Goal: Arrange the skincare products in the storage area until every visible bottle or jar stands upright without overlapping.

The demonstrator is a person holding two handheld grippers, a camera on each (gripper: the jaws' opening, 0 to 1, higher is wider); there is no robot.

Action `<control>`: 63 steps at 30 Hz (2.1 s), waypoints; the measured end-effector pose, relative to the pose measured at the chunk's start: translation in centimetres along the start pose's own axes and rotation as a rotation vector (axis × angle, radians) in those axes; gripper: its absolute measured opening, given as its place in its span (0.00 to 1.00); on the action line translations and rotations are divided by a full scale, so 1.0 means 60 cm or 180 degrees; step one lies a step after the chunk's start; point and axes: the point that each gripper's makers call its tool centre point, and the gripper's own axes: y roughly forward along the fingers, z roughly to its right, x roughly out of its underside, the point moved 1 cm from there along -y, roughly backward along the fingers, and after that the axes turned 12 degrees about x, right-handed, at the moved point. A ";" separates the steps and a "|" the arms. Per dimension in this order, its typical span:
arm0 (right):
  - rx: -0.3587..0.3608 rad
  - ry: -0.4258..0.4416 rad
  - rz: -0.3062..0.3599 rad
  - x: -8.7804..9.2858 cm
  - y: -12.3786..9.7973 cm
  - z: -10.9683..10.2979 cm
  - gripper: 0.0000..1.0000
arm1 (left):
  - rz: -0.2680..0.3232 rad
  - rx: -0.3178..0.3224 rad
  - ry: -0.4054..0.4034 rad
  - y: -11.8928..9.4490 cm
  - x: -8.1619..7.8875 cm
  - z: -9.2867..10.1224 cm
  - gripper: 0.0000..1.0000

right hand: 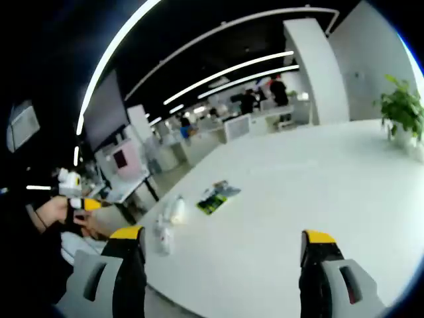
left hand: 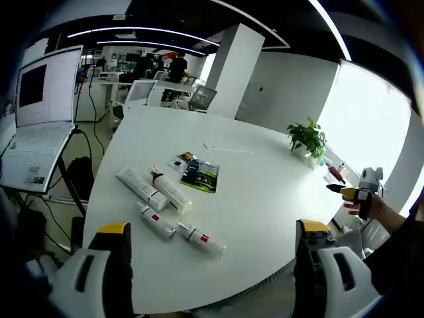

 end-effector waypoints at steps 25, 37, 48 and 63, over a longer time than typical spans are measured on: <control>-0.0004 -0.0017 -0.0090 0.007 0.023 0.009 1.00 | -0.0066 -0.0008 -0.0064 0.016 0.001 -0.001 0.98; -0.0009 -0.0012 -0.0129 0.010 0.024 0.007 1.00 | -0.0101 -0.0030 -0.0070 0.011 0.006 -0.004 0.98; 0.0006 -0.0030 -0.0129 0.009 0.023 0.010 1.00 | -0.0115 -0.0030 -0.0061 0.011 0.005 -0.007 0.97; 0.0029 -0.0047 -0.0185 0.011 0.033 0.015 1.00 | -0.0153 -0.0086 -0.0152 0.021 0.004 -0.025 0.96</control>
